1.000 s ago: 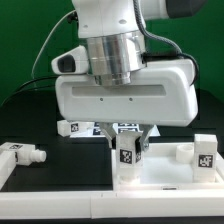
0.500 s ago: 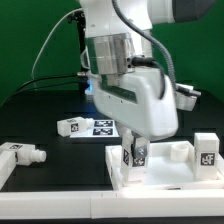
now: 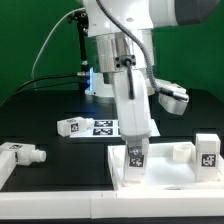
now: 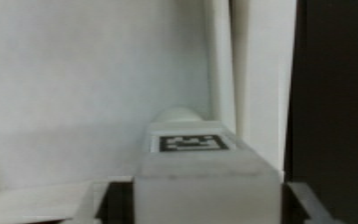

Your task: Assemble square table

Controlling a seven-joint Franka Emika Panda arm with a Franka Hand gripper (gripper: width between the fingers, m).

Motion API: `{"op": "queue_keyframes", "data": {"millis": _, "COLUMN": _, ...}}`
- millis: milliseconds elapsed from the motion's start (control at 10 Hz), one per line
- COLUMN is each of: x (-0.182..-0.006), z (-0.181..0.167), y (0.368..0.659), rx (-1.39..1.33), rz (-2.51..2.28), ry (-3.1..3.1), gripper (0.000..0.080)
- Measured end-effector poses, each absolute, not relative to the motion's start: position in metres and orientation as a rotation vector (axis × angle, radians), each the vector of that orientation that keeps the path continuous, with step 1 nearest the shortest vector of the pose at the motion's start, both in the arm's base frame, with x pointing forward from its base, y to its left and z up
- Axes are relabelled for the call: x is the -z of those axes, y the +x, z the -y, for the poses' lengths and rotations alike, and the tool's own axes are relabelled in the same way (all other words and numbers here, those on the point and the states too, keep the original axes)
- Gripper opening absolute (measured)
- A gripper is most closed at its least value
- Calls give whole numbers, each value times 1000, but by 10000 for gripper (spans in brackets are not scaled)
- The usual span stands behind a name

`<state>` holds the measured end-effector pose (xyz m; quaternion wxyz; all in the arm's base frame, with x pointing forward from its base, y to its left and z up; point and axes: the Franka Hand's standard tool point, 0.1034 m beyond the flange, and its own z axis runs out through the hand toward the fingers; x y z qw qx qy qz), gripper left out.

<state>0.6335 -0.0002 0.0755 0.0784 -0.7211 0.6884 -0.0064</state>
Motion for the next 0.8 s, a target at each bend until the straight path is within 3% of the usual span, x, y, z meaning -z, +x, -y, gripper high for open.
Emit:
{"op": "queue_keyframes", "data": {"millis": 300, "x": -75, "z": -8, "y": 632, "rx": 83, "rz": -1386, "ry": -2654, "gripper": 609}}
{"op": "queue_keyframes", "data": {"millis": 600, "x": -74, "z": -7, "y": 632, "rx": 102, "rz": -1152, "ry": -2769, "gripper": 648}}
{"op": "queue_keyframes", "data": {"millis": 800, "x": -75, "z": 0, "y": 633, "rx": 144, "rz": -628, "ry": -2970, "gripper": 649}}
